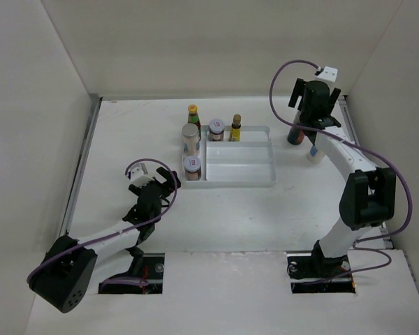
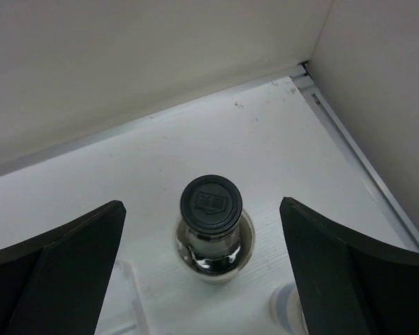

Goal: Organize the condiment bottles

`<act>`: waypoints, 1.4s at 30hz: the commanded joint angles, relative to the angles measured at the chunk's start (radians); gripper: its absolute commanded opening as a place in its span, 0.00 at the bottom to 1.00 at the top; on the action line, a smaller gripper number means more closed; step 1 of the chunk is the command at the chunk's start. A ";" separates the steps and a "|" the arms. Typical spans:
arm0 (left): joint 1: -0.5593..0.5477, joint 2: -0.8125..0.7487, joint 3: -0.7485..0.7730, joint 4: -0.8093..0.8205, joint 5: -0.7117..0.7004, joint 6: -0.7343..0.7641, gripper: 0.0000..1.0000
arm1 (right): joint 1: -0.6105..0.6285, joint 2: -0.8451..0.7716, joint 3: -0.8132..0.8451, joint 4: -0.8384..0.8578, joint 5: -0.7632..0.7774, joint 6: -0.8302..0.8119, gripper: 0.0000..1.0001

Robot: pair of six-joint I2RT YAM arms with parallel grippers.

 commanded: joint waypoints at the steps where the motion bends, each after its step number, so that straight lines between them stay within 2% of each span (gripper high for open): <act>1: 0.006 0.014 0.025 0.042 0.006 -0.007 1.00 | -0.033 0.045 0.068 -0.019 -0.036 -0.015 0.98; 2: 0.008 0.017 0.026 0.039 0.007 -0.007 1.00 | -0.041 0.061 0.076 -0.013 -0.042 -0.010 0.96; 6: 0.008 0.014 0.025 0.042 0.004 -0.007 1.00 | -0.058 0.110 0.099 -0.004 -0.050 -0.001 0.77; 10: 0.006 0.015 0.026 0.043 0.007 -0.007 1.00 | -0.055 0.107 0.076 0.053 -0.041 -0.007 0.52; 12: 0.006 0.024 0.028 0.046 0.006 -0.007 1.00 | -0.055 0.085 0.056 0.085 -0.030 -0.024 0.44; 15: 0.006 0.029 0.028 0.048 0.007 -0.007 1.00 | -0.040 0.047 0.048 0.124 -0.007 -0.035 0.37; 19: 0.005 0.026 0.029 0.049 0.007 -0.007 1.00 | -0.003 -0.028 0.043 0.145 0.001 -0.050 0.33; 26: 0.009 0.020 0.028 0.049 0.012 -0.007 1.00 | 0.118 -0.103 0.048 0.168 -0.001 -0.049 0.33; 33: 0.008 0.020 0.026 0.048 0.018 -0.007 1.00 | 0.227 -0.018 0.086 0.217 -0.012 -0.026 0.33; 42: 0.008 -0.012 0.017 0.049 0.021 -0.007 1.00 | 0.282 0.093 0.182 0.220 -0.013 -0.021 0.33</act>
